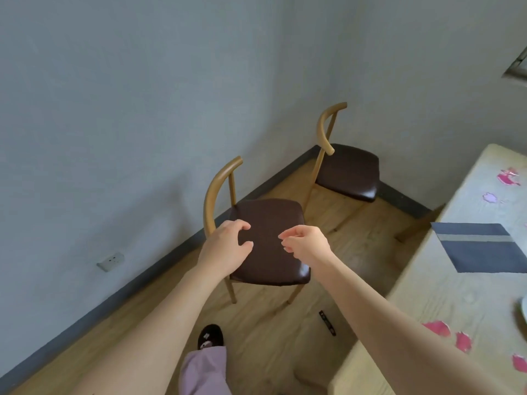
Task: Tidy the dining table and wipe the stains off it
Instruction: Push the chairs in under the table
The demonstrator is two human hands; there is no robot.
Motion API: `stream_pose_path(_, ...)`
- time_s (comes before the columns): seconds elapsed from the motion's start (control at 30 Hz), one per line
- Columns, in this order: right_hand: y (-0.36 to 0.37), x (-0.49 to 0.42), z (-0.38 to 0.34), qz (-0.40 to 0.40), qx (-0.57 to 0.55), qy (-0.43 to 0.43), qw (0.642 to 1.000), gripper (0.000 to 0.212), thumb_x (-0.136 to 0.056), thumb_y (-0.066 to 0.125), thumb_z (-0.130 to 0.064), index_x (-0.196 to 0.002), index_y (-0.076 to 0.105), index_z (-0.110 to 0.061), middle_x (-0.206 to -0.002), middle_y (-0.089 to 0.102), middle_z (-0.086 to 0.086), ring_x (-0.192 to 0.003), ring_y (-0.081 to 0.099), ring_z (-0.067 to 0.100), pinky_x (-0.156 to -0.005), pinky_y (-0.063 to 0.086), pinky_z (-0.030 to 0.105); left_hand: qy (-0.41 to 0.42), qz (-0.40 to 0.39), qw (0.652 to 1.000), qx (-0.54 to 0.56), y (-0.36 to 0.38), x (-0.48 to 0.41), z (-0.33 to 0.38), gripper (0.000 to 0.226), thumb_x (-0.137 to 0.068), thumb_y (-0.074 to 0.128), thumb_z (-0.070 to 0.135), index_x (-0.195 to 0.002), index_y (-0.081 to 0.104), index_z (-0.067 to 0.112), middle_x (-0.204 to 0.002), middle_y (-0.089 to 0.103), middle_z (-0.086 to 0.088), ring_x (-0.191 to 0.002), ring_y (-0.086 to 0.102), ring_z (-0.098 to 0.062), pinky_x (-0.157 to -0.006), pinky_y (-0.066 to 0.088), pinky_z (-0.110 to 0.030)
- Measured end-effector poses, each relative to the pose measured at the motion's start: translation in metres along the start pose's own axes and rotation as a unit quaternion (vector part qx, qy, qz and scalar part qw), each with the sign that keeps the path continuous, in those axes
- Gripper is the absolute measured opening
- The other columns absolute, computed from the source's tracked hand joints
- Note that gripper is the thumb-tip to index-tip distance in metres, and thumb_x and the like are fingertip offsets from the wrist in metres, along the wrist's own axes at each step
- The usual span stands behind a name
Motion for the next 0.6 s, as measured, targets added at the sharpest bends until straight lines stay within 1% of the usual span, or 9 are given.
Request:
stream_pose_path(0.1, 0.015, -0.03, -0.01, 0.014, -0.01, 0.03, 0.999, 0.023, -0.086, 0.057, -0.014, -0.075, 0.068, -0.032, -0.083, 0.069, -0.006, -0.088, 0.066, 0.015, -0.081, 0.057, 0.032, 0.009, -0.024, 1.0, -0.003, -0.01, -0.041, -0.018, 0.042, -0.092, 0.058, 0.03, -0.132, 0.047, 0.027, -0.142, 0.044, 0.004, -0.115, 0.054, -0.013, -0.087, 0.046, -0.024)
stream_pose_path(0.17, 0.028, -0.055, -0.022, 0.024, -0.009, 0.047, 0.999, 0.021, -0.087, 0.057, -0.016, -0.078, 0.069, -0.031, -0.084, 0.069, -0.004, -0.086, 0.067, 0.014, -0.08, 0.058, 0.033, 0.003, -0.028, 1.0, -0.002, -0.02, -0.074, -0.038, 0.045, -0.092, 0.058, 0.031, -0.134, 0.045, 0.027, -0.143, 0.042, 0.004, -0.112, 0.055, -0.013, -0.083, 0.047, -0.023)
stream_pose_path(0.2, 0.034, -0.065, -0.029, 0.029, -0.01, 0.053, 0.998, 0.02, -0.089, 0.057, -0.016, -0.082, 0.07, -0.029, -0.087, 0.069, -0.003, -0.086, 0.066, 0.013, -0.077, 0.058, 0.03, -0.002, -0.033, 0.999, -0.001, -0.023, -0.089, -0.048, 0.047, -0.091, 0.058, 0.031, -0.136, 0.043, 0.027, -0.144, 0.041, 0.003, -0.112, 0.056, -0.014, -0.083, 0.048, -0.024)
stream_pose_path(0.27, 0.051, -0.088, -0.044, 0.037, -0.016, 0.063, 0.997, 0.016, -0.091, 0.057, -0.016, -0.092, 0.071, -0.024, -0.094, 0.067, -0.002, -0.088, 0.064, 0.011, -0.067, 0.054, 0.02, -0.017, -0.047, 0.999, 0.005, -0.027, -0.121, -0.071, 0.054, -0.09, 0.06, 0.032, -0.14, 0.038, 0.027, -0.145, 0.039, 0.001, -0.115, 0.055, -0.018, -0.088, 0.053, -0.031)
stream_pose_path(0.3, 0.058, -0.097, -0.049, 0.039, -0.022, 0.067, 0.997, 0.016, -0.092, 0.057, -0.015, -0.095, 0.071, -0.022, -0.097, 0.066, -0.001, -0.09, 0.063, 0.01, -0.064, 0.052, 0.016, -0.027, -0.053, 0.998, 0.008, -0.026, -0.132, -0.08, 0.058, -0.089, 0.061, 0.033, -0.141, 0.035, 0.027, -0.145, 0.038, 0.0, -0.116, 0.055, -0.021, -0.089, 0.054, -0.035)
stream_pose_path(0.33, 0.065, -0.104, -0.054, 0.04, -0.025, 0.073, 0.996, 0.016, -0.092, 0.057, -0.015, -0.096, 0.071, -0.022, -0.097, 0.066, -0.001, -0.091, 0.062, 0.01, -0.064, 0.051, 0.016, -0.039, -0.062, 0.997, 0.011, -0.024, -0.144, -0.09, 0.063, -0.088, 0.062, 0.034, -0.143, 0.032, 0.027, -0.146, 0.036, -0.002, -0.118, 0.053, -0.023, -0.09, 0.055, -0.038)
stream_pose_path(0.47, 0.099, -0.127, -0.051, 0.03, -0.018, 0.117, 0.993, 0.021, -0.088, 0.056, -0.013, -0.082, 0.068, -0.029, -0.089, 0.067, -0.004, -0.092, 0.063, 0.013, -0.081, 0.055, 0.028, -0.097, -0.118, 0.988, 0.016, 0.001, -0.182, -0.133, 0.088, -0.081, 0.07, 0.039, -0.149, 0.015, 0.026, -0.152, 0.023, -0.006, -0.127, 0.047, -0.03, -0.091, 0.054, -0.043)
stream_pose_path(0.53, 0.109, -0.135, -0.042, 0.025, -0.011, 0.136, 0.99, 0.022, -0.087, 0.056, -0.013, -0.078, 0.067, -0.03, -0.085, 0.067, -0.005, -0.092, 0.064, 0.015, -0.082, 0.054, 0.029, -0.125, -0.147, 0.981, 0.031, 0.018, -0.192, -0.149, 0.098, -0.078, 0.073, 0.038, -0.15, 0.008, 0.028, -0.153, 0.021, -0.007, -0.127, 0.047, -0.032, -0.091, 0.053, -0.044)
stream_pose_path(0.6, 0.114, -0.142, -0.033, 0.023, -0.008, 0.154, 0.988, 0.024, -0.087, 0.056, -0.013, -0.075, 0.066, -0.031, -0.08, 0.066, -0.006, -0.092, 0.065, 0.017, -0.082, 0.054, 0.03, -0.17, -0.171, 0.969, 0.057, 0.035, -0.198, -0.165, 0.105, -0.077, 0.075, 0.034, -0.15, 0.0, 0.027, -0.153, 0.021, -0.01, -0.123, 0.05, -0.032, -0.088, 0.053, -0.04)
Point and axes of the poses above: each hand's wrist, its own x-axis away from the middle knuckle, its own y-axis out of the palm, z = x × y, the point moved 8 cm from there along -x, towards the middle knuckle
